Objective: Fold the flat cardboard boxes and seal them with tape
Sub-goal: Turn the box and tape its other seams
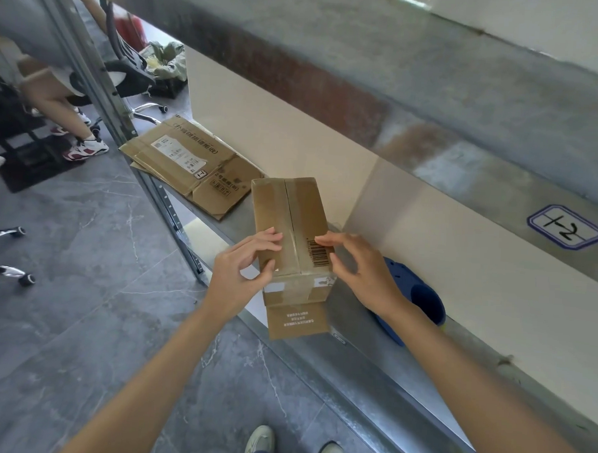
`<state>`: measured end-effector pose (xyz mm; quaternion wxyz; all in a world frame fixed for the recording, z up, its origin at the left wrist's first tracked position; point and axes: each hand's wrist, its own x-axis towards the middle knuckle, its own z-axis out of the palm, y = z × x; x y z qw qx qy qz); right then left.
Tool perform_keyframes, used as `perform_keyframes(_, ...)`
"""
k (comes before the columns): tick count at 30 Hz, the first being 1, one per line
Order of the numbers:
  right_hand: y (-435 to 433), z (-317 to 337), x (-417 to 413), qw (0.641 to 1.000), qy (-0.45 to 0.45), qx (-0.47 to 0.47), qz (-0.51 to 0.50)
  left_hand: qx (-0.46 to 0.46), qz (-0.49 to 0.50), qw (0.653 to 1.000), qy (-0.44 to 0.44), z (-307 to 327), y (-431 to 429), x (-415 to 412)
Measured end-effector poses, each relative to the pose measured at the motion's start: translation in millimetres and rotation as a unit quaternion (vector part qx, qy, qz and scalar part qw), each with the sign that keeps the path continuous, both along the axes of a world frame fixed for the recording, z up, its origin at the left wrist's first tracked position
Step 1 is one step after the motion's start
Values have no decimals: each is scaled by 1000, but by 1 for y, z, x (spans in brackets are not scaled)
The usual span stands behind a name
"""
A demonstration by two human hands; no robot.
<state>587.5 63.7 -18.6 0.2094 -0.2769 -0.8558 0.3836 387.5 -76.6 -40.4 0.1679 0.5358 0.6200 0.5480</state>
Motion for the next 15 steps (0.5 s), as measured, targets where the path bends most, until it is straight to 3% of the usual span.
perform_keyframes(6, -2, -2, -4, 1000, 5, -7, -28, -8, -4, 1000, -17, -2, 1, 0)
perform_keyframes(10, 1, 3, 0, 998, -40, -42, 3, -22, -17, 1000, -14, 1, 2, -5)
perform_keyframes(15, 12, 7, 1, 993, -71, 59, 67, -59, -56, 997, 15, 2, -1, -13)
